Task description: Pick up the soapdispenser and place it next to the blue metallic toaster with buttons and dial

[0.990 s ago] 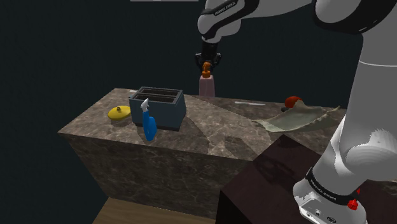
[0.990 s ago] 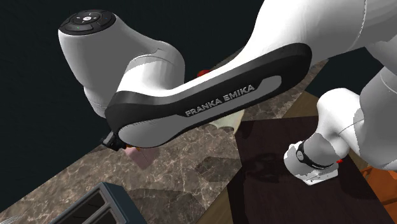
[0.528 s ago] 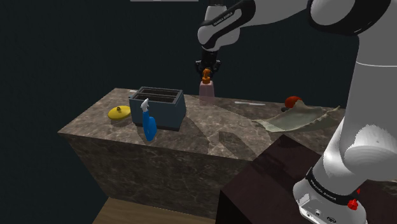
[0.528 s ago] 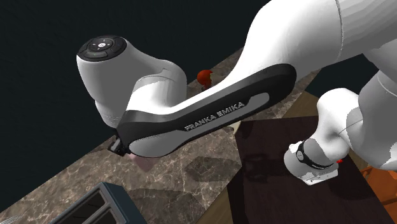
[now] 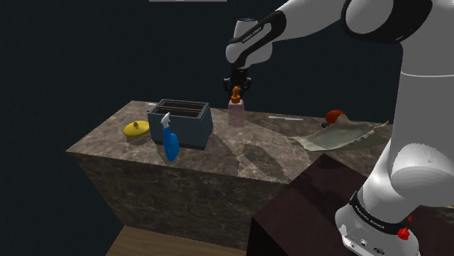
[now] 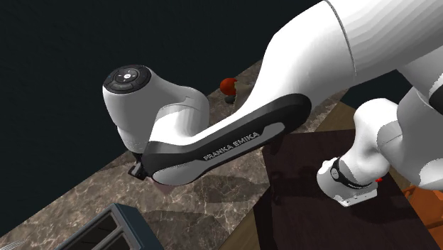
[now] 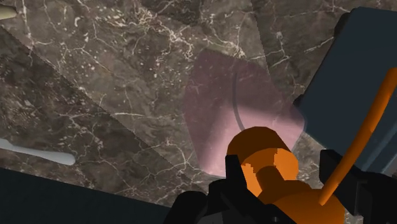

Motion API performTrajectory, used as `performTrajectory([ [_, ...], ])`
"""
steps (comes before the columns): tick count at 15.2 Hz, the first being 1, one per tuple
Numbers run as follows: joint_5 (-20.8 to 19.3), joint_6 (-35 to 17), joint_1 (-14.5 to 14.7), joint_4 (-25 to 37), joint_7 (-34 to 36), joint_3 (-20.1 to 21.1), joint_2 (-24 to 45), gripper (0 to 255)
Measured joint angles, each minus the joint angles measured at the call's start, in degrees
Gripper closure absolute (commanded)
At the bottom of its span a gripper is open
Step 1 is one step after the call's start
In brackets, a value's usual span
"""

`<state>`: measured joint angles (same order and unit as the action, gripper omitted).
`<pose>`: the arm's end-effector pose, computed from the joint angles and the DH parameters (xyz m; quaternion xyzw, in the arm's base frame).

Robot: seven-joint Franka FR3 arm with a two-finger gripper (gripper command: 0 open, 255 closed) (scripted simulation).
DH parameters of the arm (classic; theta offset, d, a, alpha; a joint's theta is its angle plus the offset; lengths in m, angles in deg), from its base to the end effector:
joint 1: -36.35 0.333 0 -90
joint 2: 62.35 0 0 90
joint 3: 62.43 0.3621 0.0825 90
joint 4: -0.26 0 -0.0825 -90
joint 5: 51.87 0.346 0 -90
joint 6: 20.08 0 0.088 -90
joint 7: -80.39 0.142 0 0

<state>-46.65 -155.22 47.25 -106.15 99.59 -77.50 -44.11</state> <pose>0.6344 -0.0289 0.4048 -0.9706 0.2199 -0.0973 0.0080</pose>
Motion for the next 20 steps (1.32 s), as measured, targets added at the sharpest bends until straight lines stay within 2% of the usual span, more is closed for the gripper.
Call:
performTrajectory([
  [14,2.3,-8.8,-0.8,-3.1,-1.4,1.2,5.9,255],
  [20,2.7,-9.7,-1.0,-3.2,-1.7,1.4,6.7,255],
])
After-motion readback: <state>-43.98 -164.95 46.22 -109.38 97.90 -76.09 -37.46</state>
